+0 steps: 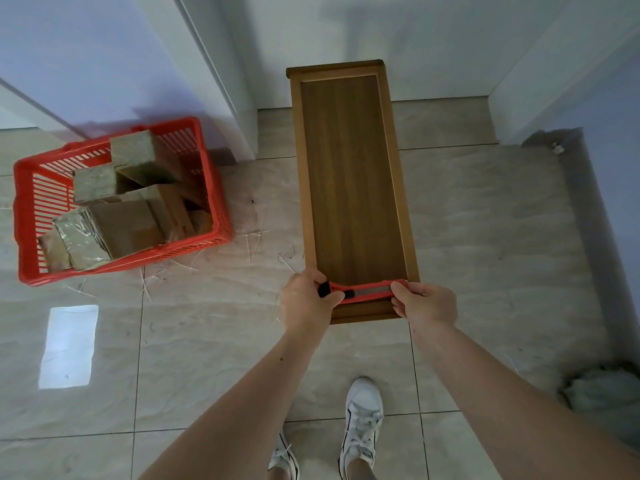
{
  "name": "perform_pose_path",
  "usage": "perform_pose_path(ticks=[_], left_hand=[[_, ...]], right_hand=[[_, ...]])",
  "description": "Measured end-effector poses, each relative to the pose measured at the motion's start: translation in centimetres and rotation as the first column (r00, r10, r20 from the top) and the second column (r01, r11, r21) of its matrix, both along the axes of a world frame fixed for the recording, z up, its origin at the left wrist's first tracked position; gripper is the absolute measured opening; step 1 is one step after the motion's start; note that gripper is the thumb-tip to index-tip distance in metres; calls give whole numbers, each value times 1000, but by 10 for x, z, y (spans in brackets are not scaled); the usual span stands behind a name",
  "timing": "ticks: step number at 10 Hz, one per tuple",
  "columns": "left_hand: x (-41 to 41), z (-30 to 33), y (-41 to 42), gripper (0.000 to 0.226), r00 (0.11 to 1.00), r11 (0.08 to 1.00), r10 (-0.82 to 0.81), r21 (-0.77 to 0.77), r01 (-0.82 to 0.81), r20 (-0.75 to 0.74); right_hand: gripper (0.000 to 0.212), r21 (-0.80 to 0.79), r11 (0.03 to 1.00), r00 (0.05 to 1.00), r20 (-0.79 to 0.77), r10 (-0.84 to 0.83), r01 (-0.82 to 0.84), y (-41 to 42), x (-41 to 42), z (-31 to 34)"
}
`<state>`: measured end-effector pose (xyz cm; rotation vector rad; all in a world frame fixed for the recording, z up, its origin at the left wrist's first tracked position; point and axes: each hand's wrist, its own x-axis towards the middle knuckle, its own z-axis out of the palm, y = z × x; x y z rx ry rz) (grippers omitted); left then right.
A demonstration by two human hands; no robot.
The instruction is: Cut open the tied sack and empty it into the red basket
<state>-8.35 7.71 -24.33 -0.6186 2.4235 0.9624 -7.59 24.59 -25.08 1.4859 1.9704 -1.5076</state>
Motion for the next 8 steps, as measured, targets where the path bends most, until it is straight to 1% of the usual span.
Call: perform_pose_path(ticks=[1,3,4,5,7,8], left_hand=[[-1,-5,1,35,999,1000,-24,-14,24,-30],[-2,-4,2,31,998,996,-54,-66,52,-24],[-2,-6,0,32,998,997,-59,-44,58,-23],[-1,-7,-2,34,997,997,-75,-26,75,-32],[-3,-8,-6,36,999,998,-53,42,54,-10],[-1,-5,-10,31,999,997,19,80,-21,26]], right_hand=[[17,28,1000,1000,7,-5,5,1,0,-6],[16,99,995,999,49,25,-29,-2,-1,-12],[27,130,989,995,76,61,-70,-3,-2,-19],[39,138,988,995,90,51,-64,-3,-1,-23],[54,131,987,988,135,77,-95,4,0,-26],[38,153,981,980,177,88,-116,6,0,-18]])
